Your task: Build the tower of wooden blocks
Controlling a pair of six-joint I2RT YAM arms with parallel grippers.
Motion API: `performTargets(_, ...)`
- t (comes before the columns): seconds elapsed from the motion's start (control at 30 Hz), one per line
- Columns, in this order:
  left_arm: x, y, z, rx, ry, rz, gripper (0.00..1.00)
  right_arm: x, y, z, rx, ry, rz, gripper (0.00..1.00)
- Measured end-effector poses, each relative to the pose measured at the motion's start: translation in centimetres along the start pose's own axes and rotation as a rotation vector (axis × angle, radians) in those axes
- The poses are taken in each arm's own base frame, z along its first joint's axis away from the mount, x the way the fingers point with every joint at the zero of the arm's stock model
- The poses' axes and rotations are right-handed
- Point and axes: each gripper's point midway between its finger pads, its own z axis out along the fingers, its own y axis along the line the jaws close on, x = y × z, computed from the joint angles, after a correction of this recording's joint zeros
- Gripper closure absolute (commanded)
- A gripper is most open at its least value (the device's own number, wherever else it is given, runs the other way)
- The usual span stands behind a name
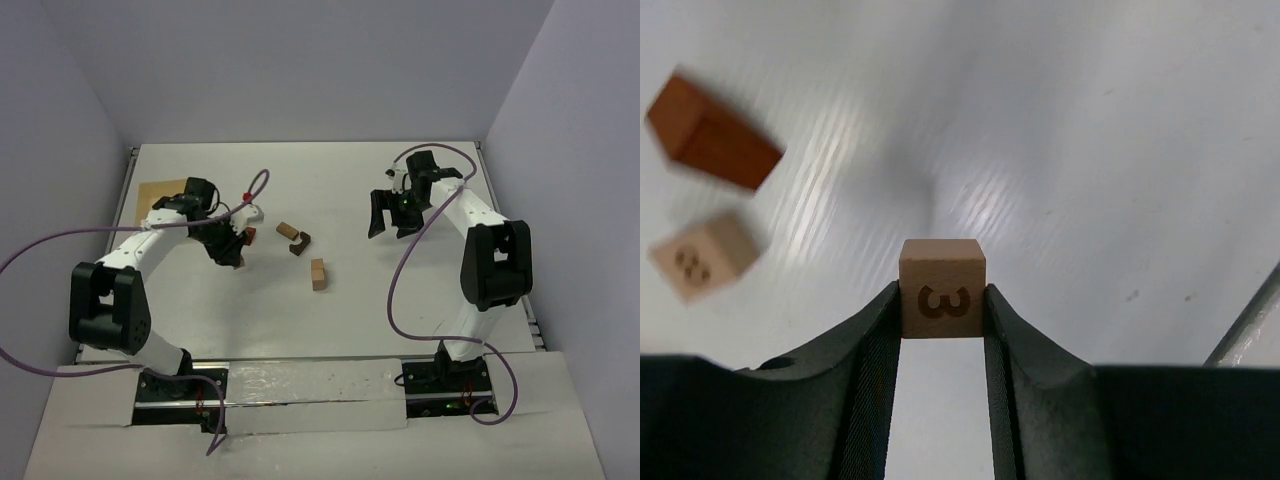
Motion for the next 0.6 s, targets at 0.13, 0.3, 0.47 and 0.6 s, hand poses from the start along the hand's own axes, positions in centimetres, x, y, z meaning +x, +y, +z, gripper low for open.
performTargets(0.13, 3.4, 3.1, -1.4, -0.12, 0.036, -0.218, 0.94, 0.1, -0.3, 0.3, 0.013, 0.008, 0.005, 0.0)
performTargets(0.3, 5.8, 6.6, -2.2, -0.252, 0.057, -0.386, 0.95, 0.0, -0.9, 0.4, 0.05, 0.007, 0.035, 0.0)
performTargets(0.47, 6.8, 8.6, -1.4, -0.307, 0.067, -0.454, 0.93, -0.1, -1.2, 0.4, 0.075, 0.002, 0.061, 0.0)
performTargets(0.6, 7.1, 9.6, -0.5, -0.319, 0.071, -0.471, 0.91, -0.3, -1.3, 0.4, 0.087, -0.007, 0.071, 0.0)
